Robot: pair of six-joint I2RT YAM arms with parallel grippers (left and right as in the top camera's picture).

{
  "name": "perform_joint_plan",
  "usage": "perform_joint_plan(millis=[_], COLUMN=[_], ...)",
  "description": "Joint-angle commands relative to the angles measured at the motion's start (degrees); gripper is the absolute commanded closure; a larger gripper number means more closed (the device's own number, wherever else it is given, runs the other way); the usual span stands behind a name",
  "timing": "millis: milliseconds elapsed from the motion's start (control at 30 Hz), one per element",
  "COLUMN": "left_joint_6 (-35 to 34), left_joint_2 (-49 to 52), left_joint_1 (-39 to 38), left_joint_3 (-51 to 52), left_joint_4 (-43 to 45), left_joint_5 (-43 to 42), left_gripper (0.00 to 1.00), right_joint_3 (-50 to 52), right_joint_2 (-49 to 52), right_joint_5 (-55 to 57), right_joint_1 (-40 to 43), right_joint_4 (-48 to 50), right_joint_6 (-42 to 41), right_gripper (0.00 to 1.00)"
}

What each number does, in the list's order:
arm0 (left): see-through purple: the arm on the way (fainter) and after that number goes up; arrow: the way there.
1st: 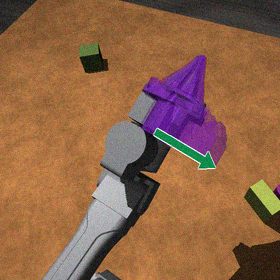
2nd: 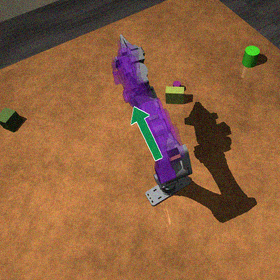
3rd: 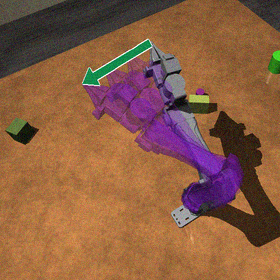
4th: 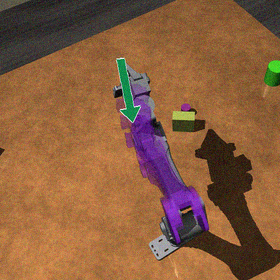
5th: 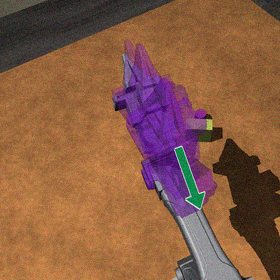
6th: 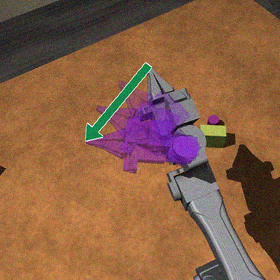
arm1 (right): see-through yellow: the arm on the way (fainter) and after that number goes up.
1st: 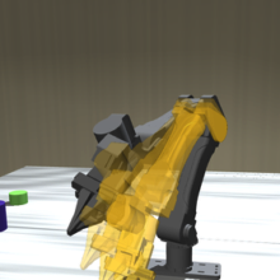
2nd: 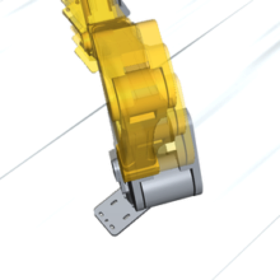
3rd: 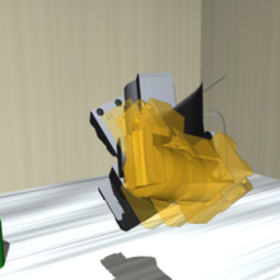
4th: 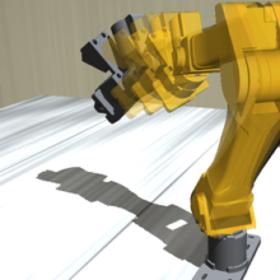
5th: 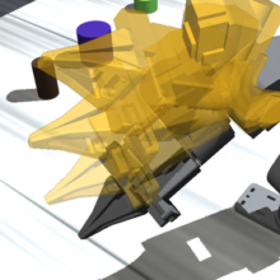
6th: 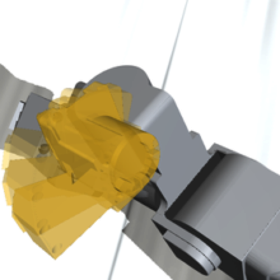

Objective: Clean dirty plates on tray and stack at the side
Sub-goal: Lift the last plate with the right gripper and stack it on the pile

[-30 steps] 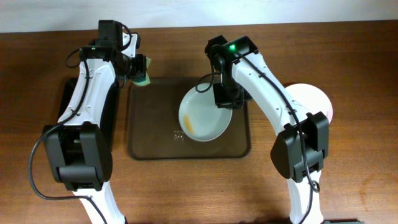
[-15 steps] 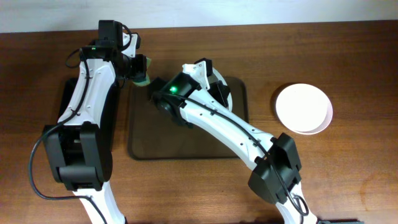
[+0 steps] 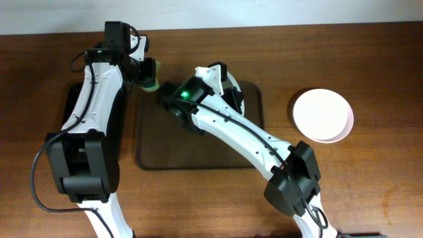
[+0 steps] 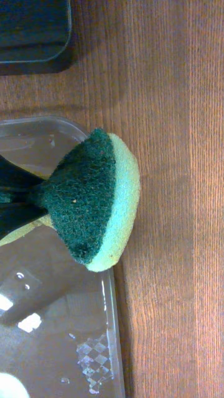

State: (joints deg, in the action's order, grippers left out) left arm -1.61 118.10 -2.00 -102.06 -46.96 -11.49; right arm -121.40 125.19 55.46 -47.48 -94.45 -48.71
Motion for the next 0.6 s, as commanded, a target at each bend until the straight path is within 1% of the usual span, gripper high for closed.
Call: perform_joint_plan(millis=[0,67,167,233,300,367,400,467,567], left_joint_6=[-0.74,-0.74,-0.74,-0.74,-0.76,-0.76,-0.76,-0.74,-0.74], left_joint_2=[0.31,0.31,0.31,0.31,0.28,0.31,0.31,0.31,0.31], left_joint_1=[0.20,0.20,0.20,0.20,0.20,0.20,0.20,0.20,0.20], left_joint_3=[-0.09,-0.09,-0.09,-0.09,-0.09,-0.09,-0.09,-0.09,-0.09], left_joint_4=[0.15,0.15,0.13,0.13,-0.11,-0.31,-0.28,-0.26,-0.26], left_joint_5=[0.39,0.39,0.39,0.39,0.39,0.39,0.39,0.39,0.42], left_gripper=[1.00,1.00,0.99,1.00,1.00,0.99,1.00,0.99,0.99], right_joint_3=[-1.31,-1.31,-1.31,-1.31,-1.31,-1.29,-1.31,-0.79,0.24], right_joint_2=[-1.84,-1.84,-1.86,-2.75,-4.98,-7.32,-7.96,-7.82,-7.82], right_joint_5=[-16.24,-28.37,-39.41,-49.55,-52.50,-52.48,-52.48,-52.24,-52.24], right_joint_1=[2.58,4.81,8.33,12.85,18.58,24.68,29.20,37.81,48.17], right_joint_4=[4.11,9.42,11.13,11.41,11.15,9.99,8.61,6.99,6.80], right_joint_6=[4.94,13.09,17.29,21.55,23.98,25.16,26.01,25.90,25.81], right_gripper=[0.96,0.96,0.96,0.96,0.96,0.96,0.96,0.96,0.96])
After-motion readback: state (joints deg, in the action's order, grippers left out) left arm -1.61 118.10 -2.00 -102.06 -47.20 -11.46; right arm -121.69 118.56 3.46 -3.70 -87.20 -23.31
